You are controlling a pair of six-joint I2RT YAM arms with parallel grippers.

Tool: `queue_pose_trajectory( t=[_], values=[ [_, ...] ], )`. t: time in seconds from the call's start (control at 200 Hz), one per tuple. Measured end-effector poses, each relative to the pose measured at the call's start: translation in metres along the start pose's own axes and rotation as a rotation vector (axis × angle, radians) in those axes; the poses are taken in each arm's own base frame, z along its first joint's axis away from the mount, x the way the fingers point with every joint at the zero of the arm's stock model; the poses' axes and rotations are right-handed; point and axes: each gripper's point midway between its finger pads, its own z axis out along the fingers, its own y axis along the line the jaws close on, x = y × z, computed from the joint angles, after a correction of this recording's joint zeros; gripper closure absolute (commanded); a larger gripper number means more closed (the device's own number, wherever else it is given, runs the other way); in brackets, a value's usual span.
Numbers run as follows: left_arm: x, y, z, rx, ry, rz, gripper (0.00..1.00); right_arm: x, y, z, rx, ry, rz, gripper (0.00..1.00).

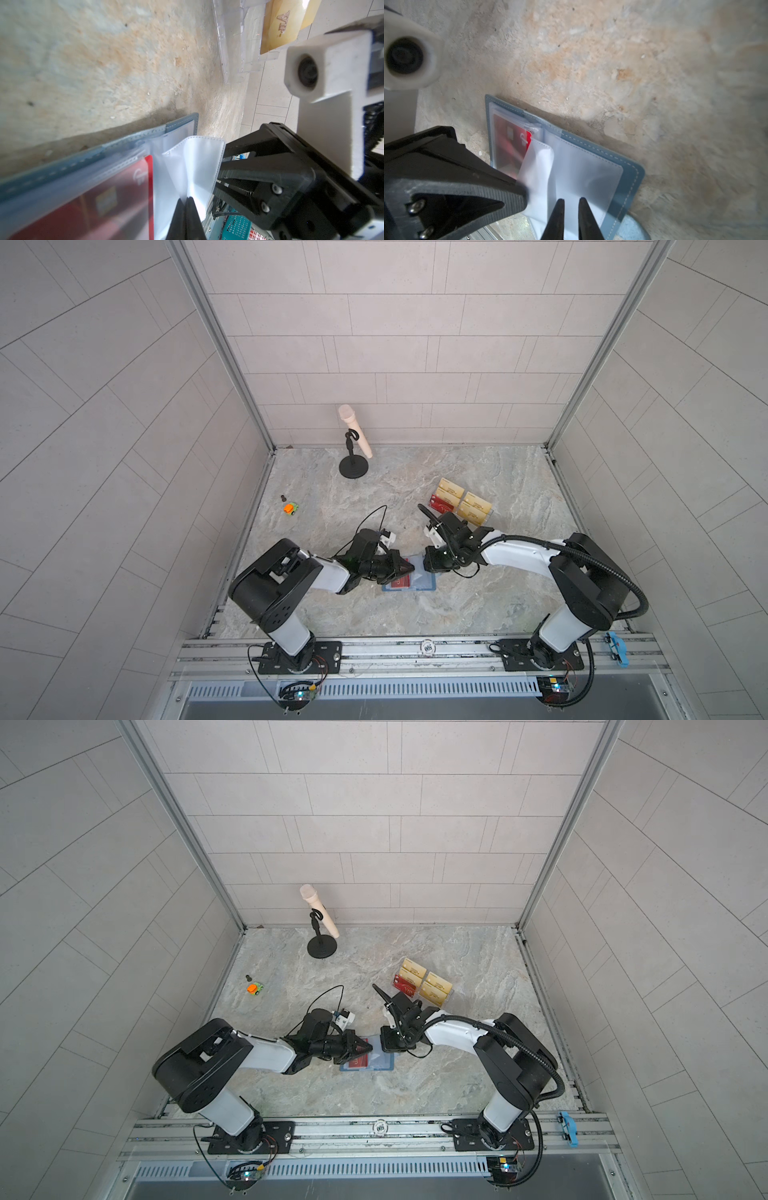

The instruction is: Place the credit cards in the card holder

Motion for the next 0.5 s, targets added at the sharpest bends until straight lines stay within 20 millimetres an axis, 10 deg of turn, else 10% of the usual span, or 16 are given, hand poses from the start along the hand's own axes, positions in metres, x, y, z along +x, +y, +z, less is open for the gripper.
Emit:
queue_pose_trajectory(
  t=[0.501],
  values=[
    [-0.002, -0.017, -0.02, -0.084, -0.008, 0.084, 0.47, 0.004, 0.012, 0.009, -0.06, 0.03, 0.007, 0.83]
  ],
)
